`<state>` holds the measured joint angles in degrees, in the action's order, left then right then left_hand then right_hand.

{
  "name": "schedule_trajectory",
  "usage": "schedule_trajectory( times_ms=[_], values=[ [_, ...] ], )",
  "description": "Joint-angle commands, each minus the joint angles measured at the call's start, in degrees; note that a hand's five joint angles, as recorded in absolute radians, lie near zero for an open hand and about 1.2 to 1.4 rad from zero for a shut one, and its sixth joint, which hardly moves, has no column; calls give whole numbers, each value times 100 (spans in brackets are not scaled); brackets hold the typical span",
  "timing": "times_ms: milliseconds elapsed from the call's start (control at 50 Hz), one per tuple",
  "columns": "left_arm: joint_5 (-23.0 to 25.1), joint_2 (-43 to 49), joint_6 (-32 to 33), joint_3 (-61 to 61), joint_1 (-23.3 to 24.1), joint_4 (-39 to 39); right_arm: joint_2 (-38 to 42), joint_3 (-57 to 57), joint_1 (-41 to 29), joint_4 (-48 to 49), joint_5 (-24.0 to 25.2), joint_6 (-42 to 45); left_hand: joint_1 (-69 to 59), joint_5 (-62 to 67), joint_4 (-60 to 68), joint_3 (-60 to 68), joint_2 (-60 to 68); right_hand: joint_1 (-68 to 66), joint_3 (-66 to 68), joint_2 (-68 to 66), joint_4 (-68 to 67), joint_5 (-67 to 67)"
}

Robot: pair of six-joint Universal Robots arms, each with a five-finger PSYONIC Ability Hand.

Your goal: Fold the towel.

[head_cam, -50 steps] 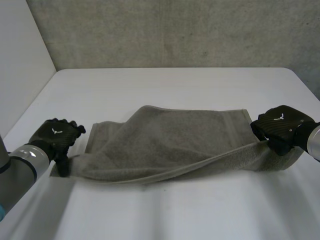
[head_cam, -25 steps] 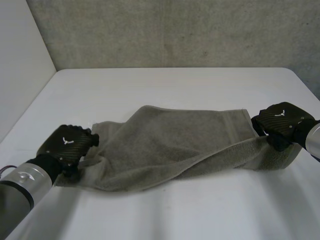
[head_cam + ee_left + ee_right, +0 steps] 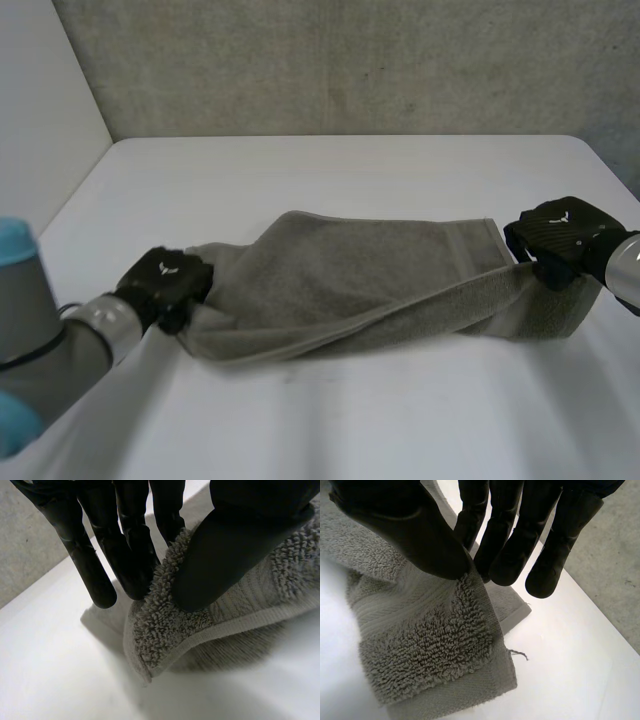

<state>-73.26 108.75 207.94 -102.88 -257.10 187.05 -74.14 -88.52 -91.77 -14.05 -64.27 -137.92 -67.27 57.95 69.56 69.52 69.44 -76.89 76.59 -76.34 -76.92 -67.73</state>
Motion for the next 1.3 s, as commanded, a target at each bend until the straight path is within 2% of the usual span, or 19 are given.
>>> schedule_trajectory(
  times_ms=[20, 100, 120, 140, 160, 180, 260, 400, 520, 560, 620, 760, 860, 1040, 1300],
  values=[
    [-249, 1261, -814, 1891, 187, -124, 452, 414, -112, 61, -191, -218, -1273, 1205, 1044, 1048, 1056, -311, 341, -366, -308, -227],
    [-567, 1615, -1080, 2607, 213, -397, 602, 493, -183, 61, -297, -218, -771, 702, 541, 546, 553, -311, 341, -366, -308, -227],
    [-663, 1702, -1167, 2859, 222, -580, 637, 502, -200, 69, -314, -218, 362, -430, -591, -587, -579, -311, 341, -366, -308, -227],
    [-681, 1729, -1237, 3035, 248, -738, 663, 494, -218, 78, -332, -218, 2372, -2440, -2601, -2596, -2589, -311, 341, -366, -308, -227],
    [-681, 1729, -1238, 3037, 248, -740, 664, 493, -218, 78, -332, -218, 2392, -2460, -2621, -2616, -2609, -311, 341, -366, -308, -227],
    [-681, 1720, -1281, 3133, 274, -862, 681, 485, -227, 96, -332, -227, 3774, -3842, -4003, -3999, -3991, -311, 341, -366, -308, -227],
    [-681, 1440, -1291, 3082, 389, -1021, 699, 458, -236, 183, -341, -218, 4392, -4460, -4621, -4617, -4609, -311, 341, -366, -308, -227],
    [-602, 595, -1273, 2387, 398, -1004, 707, 476, -236, 210, -341, -227, 4360, -4428, -4589, -4585, -4577, -311, 341, -366, -308, -227],
    [-268, -187, -1229, 1552, 354, -951, 707, 458, -236, 210, -341, -227, 4074, -4142, -4303, -4299, -4291, -311, 341, -366, -308, -227],
    [-6, -441, -1212, 1158, 345, -899, 707, 458, -236, 210, -341, -227, 3589, -3658, -3819, -3814, -3807, -311, 341, -366, -308, -227],
    [118, -538, -1185, 859, 293, -776, 707, 450, -236, 210, -341, -227, 3000, -3068, -3229, -3225, -3217, -311, 341, -366, -308, -227],
    [110, -389, -790, 550, 108, -345, 707, 414, -236, 210, -332, -227, 2947, -3015, -3176, -3172, -3164, -311, 341, -366, -308, -227],
    [119, 163, -404, 611, -164, 32, 707, 379, -245, 210, -332, -227, 3283, -3351, -3512, -3508, -3500, -311, 341, -366, -308, -227],
    [136, 823, -368, 901, -349, 542, 699, 370, -245, 210, -314, -227, 3518, -3586, -3747, -3743, -3735, -311, 341, -366, -308, -227],
    [189, 1026, -394, 945, -376, 1184, 725, 327, -245, 227, -305, -227, 3435, -3503, -3664, -3660, -3653, -311, 341, -366, -308, -227]
  ],
)
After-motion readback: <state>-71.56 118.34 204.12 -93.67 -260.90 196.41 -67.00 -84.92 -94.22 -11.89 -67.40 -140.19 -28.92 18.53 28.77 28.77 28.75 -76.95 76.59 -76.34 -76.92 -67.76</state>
